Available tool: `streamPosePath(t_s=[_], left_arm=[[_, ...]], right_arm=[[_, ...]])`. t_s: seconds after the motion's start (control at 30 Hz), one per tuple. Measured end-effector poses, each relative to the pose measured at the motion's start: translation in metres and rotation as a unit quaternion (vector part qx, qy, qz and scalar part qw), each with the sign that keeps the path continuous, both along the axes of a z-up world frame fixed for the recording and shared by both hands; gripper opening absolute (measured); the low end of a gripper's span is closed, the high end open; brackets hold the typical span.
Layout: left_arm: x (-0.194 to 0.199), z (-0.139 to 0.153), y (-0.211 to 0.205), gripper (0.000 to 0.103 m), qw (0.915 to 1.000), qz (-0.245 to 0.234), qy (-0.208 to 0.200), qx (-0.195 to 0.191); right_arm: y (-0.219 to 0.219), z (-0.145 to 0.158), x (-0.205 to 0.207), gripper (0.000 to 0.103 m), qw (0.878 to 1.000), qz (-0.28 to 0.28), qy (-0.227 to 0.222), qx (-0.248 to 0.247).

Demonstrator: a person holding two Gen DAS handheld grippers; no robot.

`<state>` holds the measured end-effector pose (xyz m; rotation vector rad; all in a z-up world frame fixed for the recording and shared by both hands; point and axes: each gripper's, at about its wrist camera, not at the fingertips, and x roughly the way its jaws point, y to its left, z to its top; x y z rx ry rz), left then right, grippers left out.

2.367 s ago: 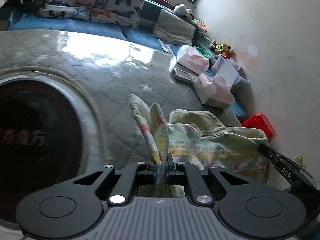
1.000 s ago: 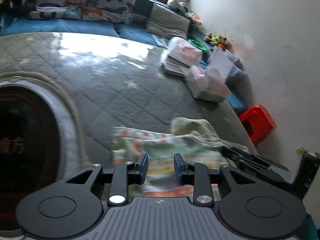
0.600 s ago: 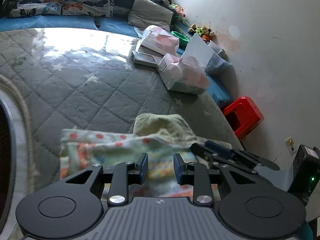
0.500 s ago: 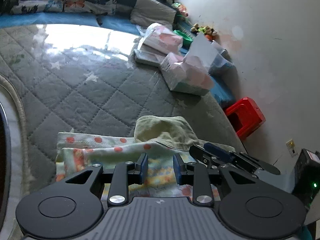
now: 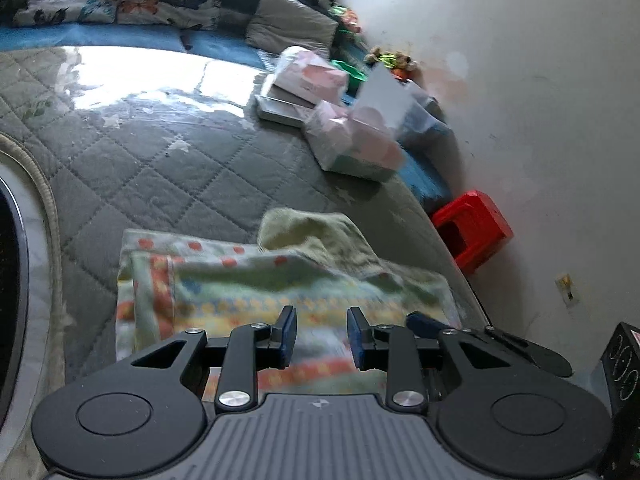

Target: Fold clothes

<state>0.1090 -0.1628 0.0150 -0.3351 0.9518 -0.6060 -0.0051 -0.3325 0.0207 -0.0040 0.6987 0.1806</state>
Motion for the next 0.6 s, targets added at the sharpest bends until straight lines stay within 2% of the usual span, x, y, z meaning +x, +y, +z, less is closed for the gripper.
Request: streamPosePath(t_s=[0.2,0.37,0.43,0.53,0.6], left_arm=[[-0.041,-0.003,0.013,0.03,0.9994,-0.029,-0.012,0.014],[-0.058,-0.013,0.027,0.03,0.9997,-0.019,-0.009,0.011],[-0.062,-0.015,0.029,0.03,0.9997,-0.016,-0.013,0.013],[-0.067,-0.019,0.033,0.03,0.9997,-0.01,-0.014,0.015],[-0.07,-0.017,0.036,0.034,0.9997,-0.008,-0.018,0.015]], right_arm=[[0.018,-0.007,-0.039,0.033,0.999,0.001,-0.004,-0.034],[0.026,-0.01,-0.059,0.033,0.999,-0.018,-0.015,-0.044],[0.027,-0.009,-0.063,0.039,0.998,-0.023,-0.021,-0.046],[0.024,-0.014,-0.063,0.039,0.999,-0.036,-0.017,-0.036],[0.023,-0.015,-0.064,0.039,0.999,-0.042,-0.017,-0.031]])
